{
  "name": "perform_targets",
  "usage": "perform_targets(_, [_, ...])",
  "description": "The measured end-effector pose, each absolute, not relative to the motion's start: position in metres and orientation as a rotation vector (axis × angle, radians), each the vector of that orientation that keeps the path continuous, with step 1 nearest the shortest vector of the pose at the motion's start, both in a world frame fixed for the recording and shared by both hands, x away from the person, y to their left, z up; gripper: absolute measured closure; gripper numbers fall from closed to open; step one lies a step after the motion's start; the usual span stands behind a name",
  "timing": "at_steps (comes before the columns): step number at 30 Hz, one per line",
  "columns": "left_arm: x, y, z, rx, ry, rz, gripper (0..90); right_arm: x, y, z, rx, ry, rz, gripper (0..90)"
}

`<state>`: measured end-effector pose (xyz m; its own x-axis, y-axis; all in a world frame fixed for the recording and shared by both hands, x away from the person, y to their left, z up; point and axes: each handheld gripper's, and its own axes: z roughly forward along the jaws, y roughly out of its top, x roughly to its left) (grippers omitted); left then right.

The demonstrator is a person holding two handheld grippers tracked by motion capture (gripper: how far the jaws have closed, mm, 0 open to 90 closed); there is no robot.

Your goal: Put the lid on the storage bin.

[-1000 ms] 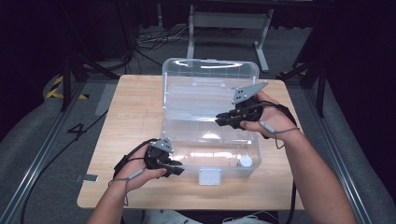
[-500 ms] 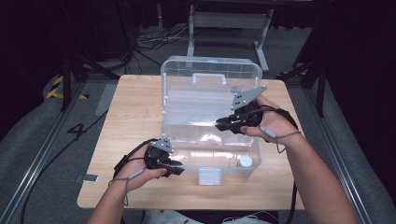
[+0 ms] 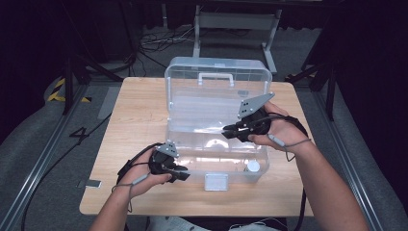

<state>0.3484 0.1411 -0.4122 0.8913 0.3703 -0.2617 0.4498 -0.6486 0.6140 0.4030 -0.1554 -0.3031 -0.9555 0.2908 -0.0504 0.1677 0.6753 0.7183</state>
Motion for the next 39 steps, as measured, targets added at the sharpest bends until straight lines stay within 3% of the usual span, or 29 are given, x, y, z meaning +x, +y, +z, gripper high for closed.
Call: perform_targets(39, [0.349,0.141,-0.412,2.345,0.586,-0.145,72.3,0.385,-0.153,-0.31,0.305,2.756,1.095,76.5])
